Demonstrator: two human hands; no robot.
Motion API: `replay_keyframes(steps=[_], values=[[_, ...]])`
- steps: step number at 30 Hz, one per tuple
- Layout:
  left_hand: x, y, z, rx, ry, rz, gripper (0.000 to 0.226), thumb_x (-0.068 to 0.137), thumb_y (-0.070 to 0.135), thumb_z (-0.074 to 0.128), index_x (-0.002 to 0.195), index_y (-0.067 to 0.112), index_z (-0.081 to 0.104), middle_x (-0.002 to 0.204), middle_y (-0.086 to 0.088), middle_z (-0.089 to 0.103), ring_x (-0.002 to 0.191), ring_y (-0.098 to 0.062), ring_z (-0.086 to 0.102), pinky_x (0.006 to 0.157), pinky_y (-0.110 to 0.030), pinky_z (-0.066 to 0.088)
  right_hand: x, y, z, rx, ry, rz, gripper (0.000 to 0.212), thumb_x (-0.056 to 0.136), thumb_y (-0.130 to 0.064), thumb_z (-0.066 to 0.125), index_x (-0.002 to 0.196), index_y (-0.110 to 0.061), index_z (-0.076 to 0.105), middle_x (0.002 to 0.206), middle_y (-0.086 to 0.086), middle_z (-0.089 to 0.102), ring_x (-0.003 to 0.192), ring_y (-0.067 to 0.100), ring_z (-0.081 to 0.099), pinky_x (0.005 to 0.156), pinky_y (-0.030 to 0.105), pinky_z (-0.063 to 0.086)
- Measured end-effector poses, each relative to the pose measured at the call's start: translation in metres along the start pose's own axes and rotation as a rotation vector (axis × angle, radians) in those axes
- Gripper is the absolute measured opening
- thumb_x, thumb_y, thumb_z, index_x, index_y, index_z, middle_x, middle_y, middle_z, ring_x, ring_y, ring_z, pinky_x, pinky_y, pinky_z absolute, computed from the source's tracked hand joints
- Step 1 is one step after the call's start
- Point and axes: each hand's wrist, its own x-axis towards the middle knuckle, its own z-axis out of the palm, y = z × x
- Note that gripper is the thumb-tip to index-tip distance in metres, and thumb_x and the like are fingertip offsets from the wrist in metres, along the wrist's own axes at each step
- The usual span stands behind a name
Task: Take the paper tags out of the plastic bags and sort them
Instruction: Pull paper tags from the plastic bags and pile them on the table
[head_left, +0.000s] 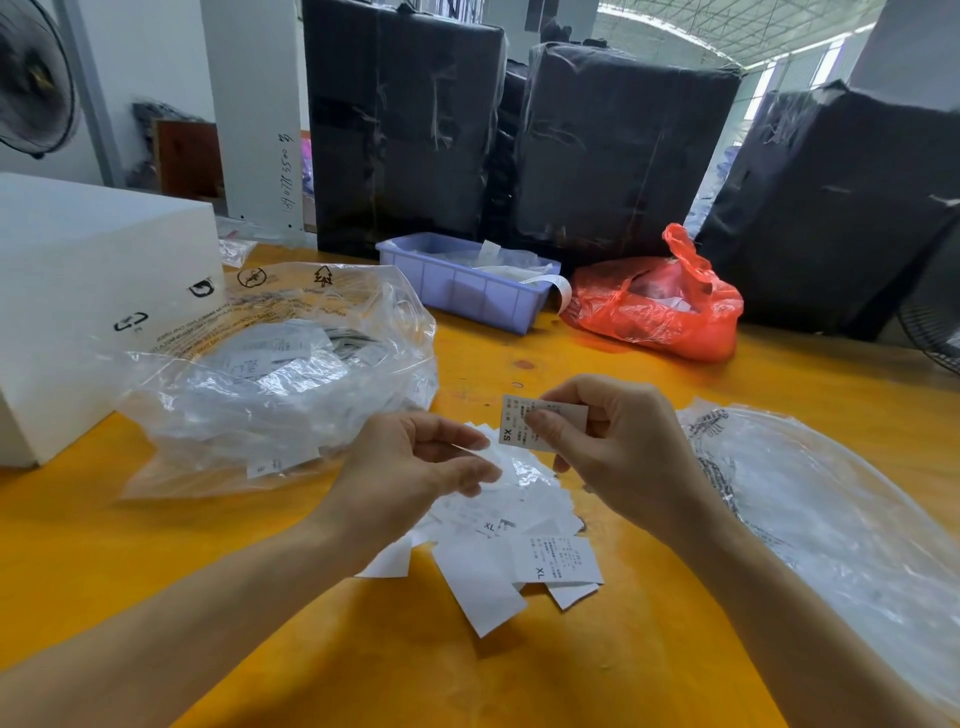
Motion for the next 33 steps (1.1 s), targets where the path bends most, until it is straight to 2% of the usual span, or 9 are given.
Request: replay_keyframes(steps=[4,7,11,17,21,24,28,33], values=[[0.0013,-0.0001,-0.0015,-0.039,0.022,-0.055,0.031,0.061,0.011,0.079,0.09,0.011,0.069,0.074,-0.004,0.075,0.065,-0.01,0.07,0.057,-0.012,0.051,-0.0011,-0.0015,0.0001,0.016,-0.051,-0.003,0.004,0.084,-0.017,0.069,0.08,-0.017,0.067,0.072,-0.013,0.063,0.055,-0.002,0.059,0.047,0.014,0.047],[0.0016,0.0003,-0.0018,-0.013,0.015,-0.075,0.039,0.054,0.022,0.079,0.092,0.014,0.069,0.076,-0.001,0.075,0.069,-0.009,0.07,0.065,-0.018,0.052,-0.0025,-0.002,0.0021,-0.005,-0.077,-0.014,0.004,0.085,-0.016,0.068,0.081,-0.016,0.067,0.071,-0.015,0.06,0.054,-0.004,0.056,0.048,0.012,0.044],[0.0021,-0.0007,-0.0021,-0.002,0.009,-0.079,0.033,0.06,0.02,0.079,0.092,0.016,0.068,0.077,0.001,0.075,0.071,-0.009,0.071,0.067,-0.019,0.05,-0.0024,-0.0022,0.0022,-0.047,-0.064,-0.027,0.004,0.085,-0.016,0.068,0.083,-0.013,0.069,0.07,-0.014,0.059,0.056,-0.003,0.055,0.048,0.011,0.043],[0.0026,-0.0013,-0.002,0.005,0.007,-0.086,0.028,0.068,0.014,0.079,0.093,0.013,0.068,0.077,0.002,0.075,0.071,-0.009,0.071,0.058,-0.011,0.051,-0.0031,-0.0027,0.0038,-0.069,-0.07,-0.043,0.004,0.085,-0.016,0.068,0.083,-0.012,0.069,0.07,-0.014,0.058,0.057,-0.004,0.055,0.048,0.01,0.042],[0.0028,-0.0016,-0.0024,0.011,0.024,-0.083,0.027,0.068,0.014,0.079,0.094,0.015,0.068,0.077,0.002,0.075,0.072,-0.008,0.071,0.065,-0.018,0.05,-0.0014,-0.0019,0.0016,-0.038,-0.021,-0.035,0.004,0.085,-0.016,0.069,0.083,-0.012,0.07,0.067,-0.018,0.058,0.053,-0.002,0.056,0.047,0.012,0.044],[0.0024,-0.0016,-0.0022,0.004,0.022,-0.082,0.028,0.066,0.015,0.079,0.092,0.015,0.068,0.077,0.001,0.075,0.072,-0.009,0.071,0.067,-0.02,0.049,-0.0009,-0.0025,-0.0005,0.005,-0.05,-0.025,0.004,0.084,-0.015,0.069,0.08,-0.015,0.069,0.067,-0.017,0.06,0.053,-0.003,0.057,0.046,0.012,0.042],[0.0022,-0.0011,-0.0017,0.007,0.008,-0.076,0.025,0.07,0.013,0.077,0.093,0.015,0.067,0.078,0.003,0.075,0.073,-0.008,0.071,0.067,-0.019,0.049,-0.0039,-0.0032,0.0034,-0.11,-0.078,-0.065,0.004,0.085,-0.015,0.069,0.084,-0.011,0.071,0.066,-0.022,0.053,0.052,-0.007,0.053,0.048,0.012,0.043],[0.0028,-0.0014,-0.0017,0.003,0.001,-0.072,0.025,0.07,0.012,0.077,0.093,0.015,0.067,0.079,0.002,0.075,0.073,-0.009,0.071,0.066,-0.019,0.049,-0.0043,-0.0045,0.0041,-0.176,-0.049,-0.106,0.007,0.086,-0.015,0.067,0.086,-0.009,0.071,0.068,-0.013,0.055,0.049,-0.009,0.048,0.047,0.011,0.041]])
